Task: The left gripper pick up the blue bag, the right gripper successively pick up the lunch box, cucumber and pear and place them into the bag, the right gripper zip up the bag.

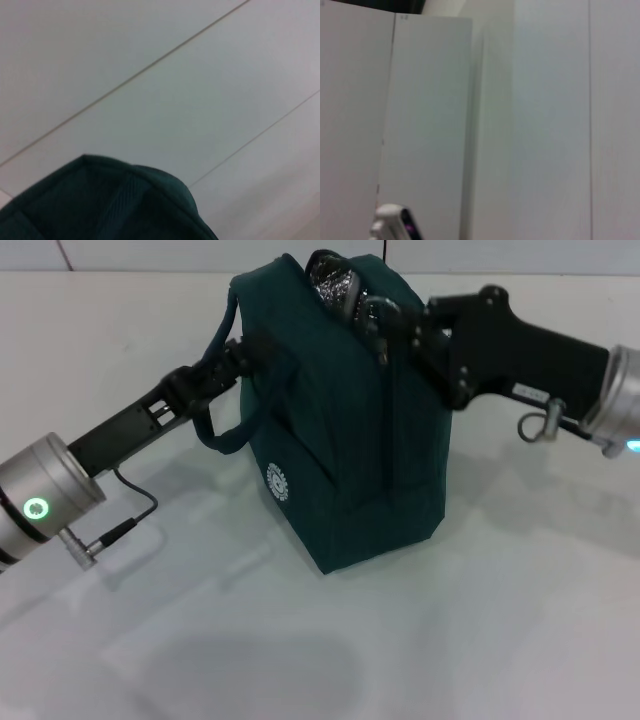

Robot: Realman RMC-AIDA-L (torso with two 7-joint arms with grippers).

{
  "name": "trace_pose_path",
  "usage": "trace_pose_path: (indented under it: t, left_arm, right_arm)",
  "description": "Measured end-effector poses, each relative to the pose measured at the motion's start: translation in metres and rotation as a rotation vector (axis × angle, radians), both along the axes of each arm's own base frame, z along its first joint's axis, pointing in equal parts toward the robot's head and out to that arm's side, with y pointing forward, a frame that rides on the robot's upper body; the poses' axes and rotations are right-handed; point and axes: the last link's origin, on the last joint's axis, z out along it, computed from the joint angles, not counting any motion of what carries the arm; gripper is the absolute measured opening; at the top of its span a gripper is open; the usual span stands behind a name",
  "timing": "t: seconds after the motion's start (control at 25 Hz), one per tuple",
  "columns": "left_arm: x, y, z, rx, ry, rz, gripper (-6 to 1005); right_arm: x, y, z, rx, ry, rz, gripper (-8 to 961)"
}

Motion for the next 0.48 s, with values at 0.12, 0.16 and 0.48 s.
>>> trace_pose_path:
  t: [0.12,0.16,0.48]
  left_arm:
    - [-0.003,-0.002,0.005,0.033,-0.002,-0.005,887]
    - [-0.004,-0.003,0.007,0.044,-0.001,-0.007,887]
    - [-0.013,-0.010,0.010,0.102,0.054,-0.015,888]
  right_arm:
    - [-0.009,0.013,-0.002,0.022,-0.023,-0.010,7]
    - [-0.011,0.015,-0.002,0.027,-0.024,-0.013,7]
    - [-0.032,0.018,-0.008,0.005,-0.030,0.044,7]
